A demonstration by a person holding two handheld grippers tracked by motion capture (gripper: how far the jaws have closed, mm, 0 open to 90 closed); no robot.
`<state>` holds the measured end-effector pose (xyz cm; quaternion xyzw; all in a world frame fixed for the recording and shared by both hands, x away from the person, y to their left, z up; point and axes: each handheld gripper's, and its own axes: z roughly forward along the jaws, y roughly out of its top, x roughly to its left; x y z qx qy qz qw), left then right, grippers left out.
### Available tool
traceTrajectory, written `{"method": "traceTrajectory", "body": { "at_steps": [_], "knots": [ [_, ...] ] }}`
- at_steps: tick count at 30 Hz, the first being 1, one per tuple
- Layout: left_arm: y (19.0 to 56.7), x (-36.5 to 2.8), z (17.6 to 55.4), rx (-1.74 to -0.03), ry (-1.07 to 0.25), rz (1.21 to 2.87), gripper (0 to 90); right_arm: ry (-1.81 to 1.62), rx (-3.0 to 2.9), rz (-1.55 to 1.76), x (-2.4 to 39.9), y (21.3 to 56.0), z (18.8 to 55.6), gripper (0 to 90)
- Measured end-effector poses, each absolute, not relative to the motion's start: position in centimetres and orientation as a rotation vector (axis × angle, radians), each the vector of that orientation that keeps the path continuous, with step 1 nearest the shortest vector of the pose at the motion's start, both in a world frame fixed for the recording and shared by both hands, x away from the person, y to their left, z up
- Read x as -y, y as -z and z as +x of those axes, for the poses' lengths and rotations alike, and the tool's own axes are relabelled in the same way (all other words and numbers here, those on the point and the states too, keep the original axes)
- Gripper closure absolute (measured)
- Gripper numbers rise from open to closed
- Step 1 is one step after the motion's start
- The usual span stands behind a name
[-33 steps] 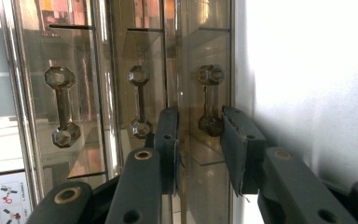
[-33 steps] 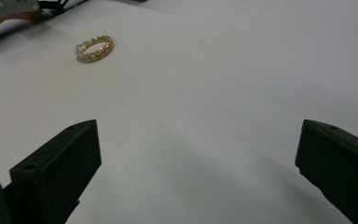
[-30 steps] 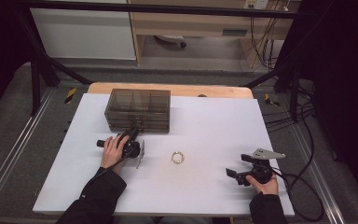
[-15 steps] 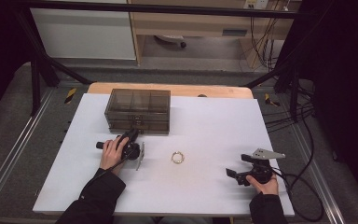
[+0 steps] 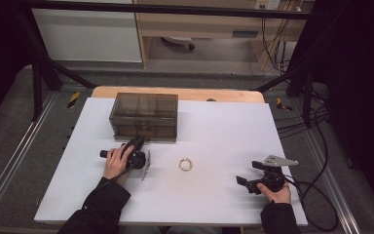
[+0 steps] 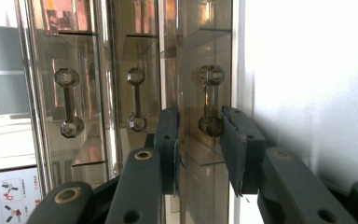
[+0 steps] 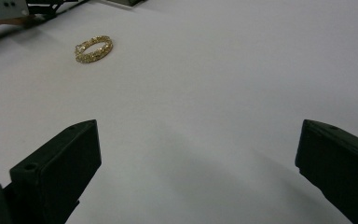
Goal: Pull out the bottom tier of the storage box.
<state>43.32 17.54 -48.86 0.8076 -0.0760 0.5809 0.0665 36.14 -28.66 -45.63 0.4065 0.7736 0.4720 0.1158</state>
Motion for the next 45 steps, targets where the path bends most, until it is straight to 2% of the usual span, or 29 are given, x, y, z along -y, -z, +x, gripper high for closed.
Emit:
{"method": "traceTrajectory", "body": {
  "at_steps": [45],
  "knots": [
    [48.8, -17.7, 40.4, 0.221, -1.730, 2.435, 68.4, -1.380, -2.268, 1.183, 28.7, 45.6, 36.2, 0.8]
  ]
}}
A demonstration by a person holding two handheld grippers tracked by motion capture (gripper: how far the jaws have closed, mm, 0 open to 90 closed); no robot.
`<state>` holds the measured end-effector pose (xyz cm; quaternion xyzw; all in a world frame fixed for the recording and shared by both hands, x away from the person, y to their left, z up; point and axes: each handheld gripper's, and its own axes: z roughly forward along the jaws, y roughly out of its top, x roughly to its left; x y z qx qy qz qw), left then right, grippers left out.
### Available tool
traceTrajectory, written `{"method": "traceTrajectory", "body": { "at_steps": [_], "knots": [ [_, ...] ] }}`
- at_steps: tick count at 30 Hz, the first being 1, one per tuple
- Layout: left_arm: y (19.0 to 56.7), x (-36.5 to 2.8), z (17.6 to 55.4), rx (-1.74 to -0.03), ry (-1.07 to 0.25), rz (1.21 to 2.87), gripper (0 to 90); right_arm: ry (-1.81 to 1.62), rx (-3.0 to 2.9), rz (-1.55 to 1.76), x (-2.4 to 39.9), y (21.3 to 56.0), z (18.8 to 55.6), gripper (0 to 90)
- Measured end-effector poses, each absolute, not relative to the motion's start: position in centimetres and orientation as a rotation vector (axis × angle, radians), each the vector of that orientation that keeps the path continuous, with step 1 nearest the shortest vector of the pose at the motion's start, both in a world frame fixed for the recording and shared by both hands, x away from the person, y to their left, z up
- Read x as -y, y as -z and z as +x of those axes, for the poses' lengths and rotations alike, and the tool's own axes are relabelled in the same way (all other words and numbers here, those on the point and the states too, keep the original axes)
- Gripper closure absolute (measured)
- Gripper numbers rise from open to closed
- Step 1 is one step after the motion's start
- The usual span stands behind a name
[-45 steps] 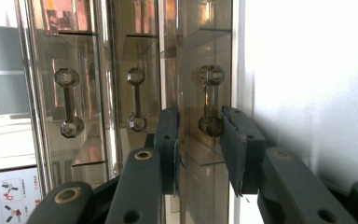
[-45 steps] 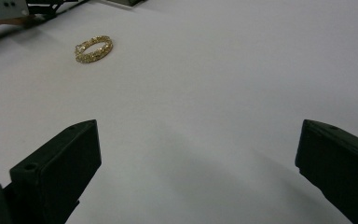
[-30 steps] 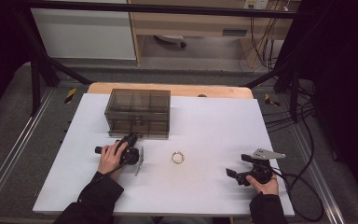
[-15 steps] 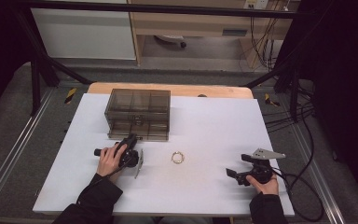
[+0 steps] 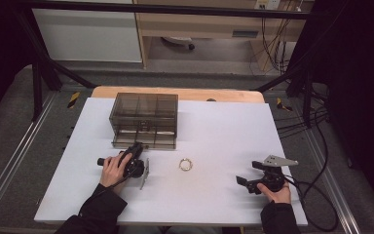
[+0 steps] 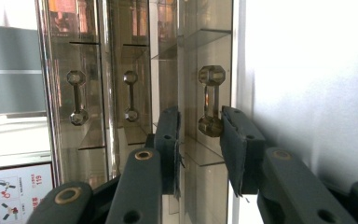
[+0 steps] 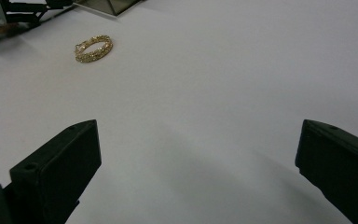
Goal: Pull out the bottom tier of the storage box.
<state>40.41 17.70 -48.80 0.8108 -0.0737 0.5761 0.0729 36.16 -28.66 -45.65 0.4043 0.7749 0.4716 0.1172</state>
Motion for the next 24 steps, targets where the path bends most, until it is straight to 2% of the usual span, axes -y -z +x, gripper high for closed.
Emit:
{"method": "traceTrajectory", "body": {
  "at_steps": [24],
  "knots": [
    [48.8, -17.7, 39.3, 0.213, -1.722, 2.435, 68.4, -1.380, -2.268, 1.184, 28.7, 45.6, 36.1, 0.8]
  ]
}}
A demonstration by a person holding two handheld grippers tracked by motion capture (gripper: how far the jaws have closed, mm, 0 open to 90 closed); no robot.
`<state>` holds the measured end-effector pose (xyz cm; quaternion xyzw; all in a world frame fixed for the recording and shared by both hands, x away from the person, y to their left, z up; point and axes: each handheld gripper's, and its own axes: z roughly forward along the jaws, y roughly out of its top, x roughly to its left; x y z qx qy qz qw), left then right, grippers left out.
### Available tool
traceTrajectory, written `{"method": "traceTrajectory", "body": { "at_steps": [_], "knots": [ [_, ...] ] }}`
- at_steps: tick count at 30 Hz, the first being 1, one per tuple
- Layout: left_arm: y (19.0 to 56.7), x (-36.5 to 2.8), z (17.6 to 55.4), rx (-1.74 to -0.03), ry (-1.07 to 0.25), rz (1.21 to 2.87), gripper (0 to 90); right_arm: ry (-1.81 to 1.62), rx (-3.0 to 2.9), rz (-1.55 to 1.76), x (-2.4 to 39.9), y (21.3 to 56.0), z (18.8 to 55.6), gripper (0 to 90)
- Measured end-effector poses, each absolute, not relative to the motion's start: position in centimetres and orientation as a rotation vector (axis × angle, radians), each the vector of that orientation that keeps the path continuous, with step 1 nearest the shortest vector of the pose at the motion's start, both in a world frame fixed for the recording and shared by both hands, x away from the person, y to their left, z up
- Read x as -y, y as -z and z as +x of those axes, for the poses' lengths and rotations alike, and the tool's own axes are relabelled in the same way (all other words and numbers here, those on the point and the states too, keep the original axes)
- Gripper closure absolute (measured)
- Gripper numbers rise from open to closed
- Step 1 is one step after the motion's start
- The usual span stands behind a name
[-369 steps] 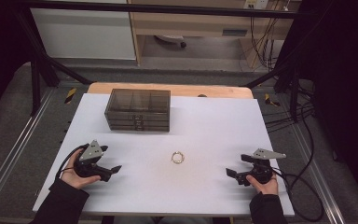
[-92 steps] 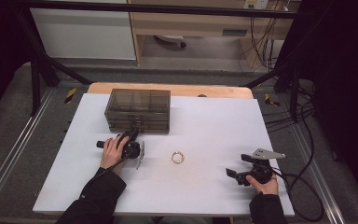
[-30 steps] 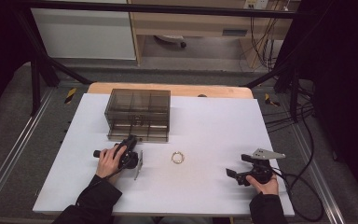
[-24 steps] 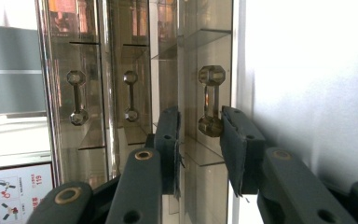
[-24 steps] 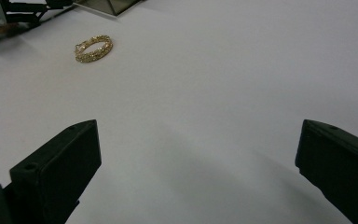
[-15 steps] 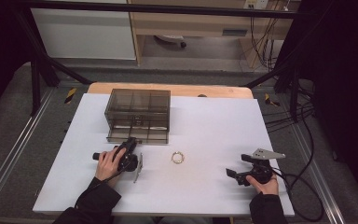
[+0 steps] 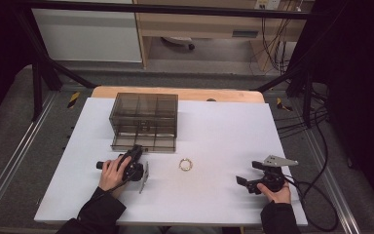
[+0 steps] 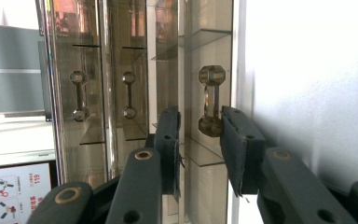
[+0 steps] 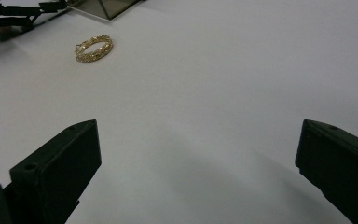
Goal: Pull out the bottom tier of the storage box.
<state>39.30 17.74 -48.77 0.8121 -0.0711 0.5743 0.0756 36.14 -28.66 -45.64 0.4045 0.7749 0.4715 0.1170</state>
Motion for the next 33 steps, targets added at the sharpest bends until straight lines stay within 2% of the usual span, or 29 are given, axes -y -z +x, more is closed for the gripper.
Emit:
{"method": "traceTrajectory", "body": {
  "at_steps": [22, 33],
  "knots": [
    [48.87, -17.67, 38.97, 0.212, -1.706, 2.458, 67.7, -1.379, -2.268, 1.182, 28.65, 45.65, 36.15, 0.8],
    [48.04, -17.71, 38.90, 0.134, -1.642, 2.474, 57.5, -1.378, -2.269, 1.181, 28.66, 45.65, 36.17, 0.8]
  ]
}}
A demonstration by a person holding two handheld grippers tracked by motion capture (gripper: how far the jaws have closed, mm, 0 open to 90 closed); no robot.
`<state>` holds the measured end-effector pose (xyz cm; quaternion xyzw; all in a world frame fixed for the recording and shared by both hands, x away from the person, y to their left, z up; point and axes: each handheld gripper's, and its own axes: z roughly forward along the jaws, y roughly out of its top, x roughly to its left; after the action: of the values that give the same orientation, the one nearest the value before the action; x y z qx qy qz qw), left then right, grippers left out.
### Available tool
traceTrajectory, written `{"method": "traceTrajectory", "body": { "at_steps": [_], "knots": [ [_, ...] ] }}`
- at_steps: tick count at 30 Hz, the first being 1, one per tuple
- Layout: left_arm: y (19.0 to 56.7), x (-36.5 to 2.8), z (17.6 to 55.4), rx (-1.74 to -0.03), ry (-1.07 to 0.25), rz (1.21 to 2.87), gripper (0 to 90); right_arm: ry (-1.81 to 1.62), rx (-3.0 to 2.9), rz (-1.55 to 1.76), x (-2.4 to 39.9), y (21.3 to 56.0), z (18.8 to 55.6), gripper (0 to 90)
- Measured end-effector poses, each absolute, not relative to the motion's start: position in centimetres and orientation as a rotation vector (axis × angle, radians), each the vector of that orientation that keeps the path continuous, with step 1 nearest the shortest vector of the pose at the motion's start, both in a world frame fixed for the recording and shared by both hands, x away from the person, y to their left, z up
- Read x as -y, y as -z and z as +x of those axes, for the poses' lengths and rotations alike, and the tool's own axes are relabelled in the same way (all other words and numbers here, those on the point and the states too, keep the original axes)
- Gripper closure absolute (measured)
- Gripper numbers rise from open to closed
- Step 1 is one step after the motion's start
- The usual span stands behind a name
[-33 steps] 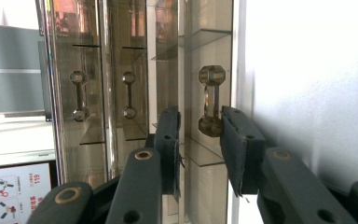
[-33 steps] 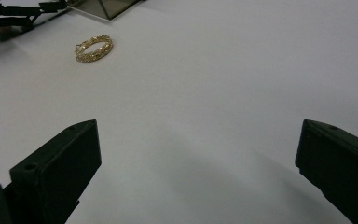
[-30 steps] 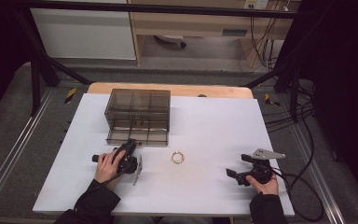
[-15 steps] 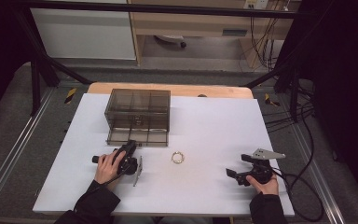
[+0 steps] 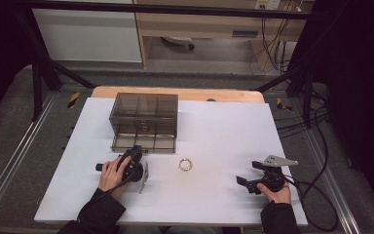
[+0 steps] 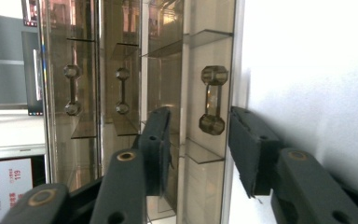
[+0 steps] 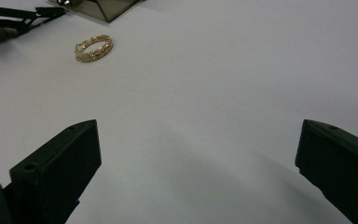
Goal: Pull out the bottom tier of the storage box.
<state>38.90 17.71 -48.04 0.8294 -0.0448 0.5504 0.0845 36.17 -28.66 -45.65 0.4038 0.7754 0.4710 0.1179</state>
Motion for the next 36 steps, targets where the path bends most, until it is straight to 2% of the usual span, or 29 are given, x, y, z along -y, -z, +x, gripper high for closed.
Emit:
{"method": "traceTrajectory", "body": {
  "at_steps": [6, 19, 36],
  "knots": [
    [47.3, -18.0, 38.8, 0.061, -1.602, 2.476, 51.2, -1.378, -2.269, 1.182, 28.7, 45.6, 36.2, 0.7],
    [45.8, -18.9, 38.9, -0.213, -1.447, 2.458, 29.7, -1.378, -2.270, 1.180, 28.7, 45.7, 36.2, 0.8],
    [44.4, -19.4, 38.3, -0.504, -1.150, 2.388, 18.4, -1.375, -2.272, 1.182, 28.6, 45.7, 36.2, 0.7]
  ]
}}
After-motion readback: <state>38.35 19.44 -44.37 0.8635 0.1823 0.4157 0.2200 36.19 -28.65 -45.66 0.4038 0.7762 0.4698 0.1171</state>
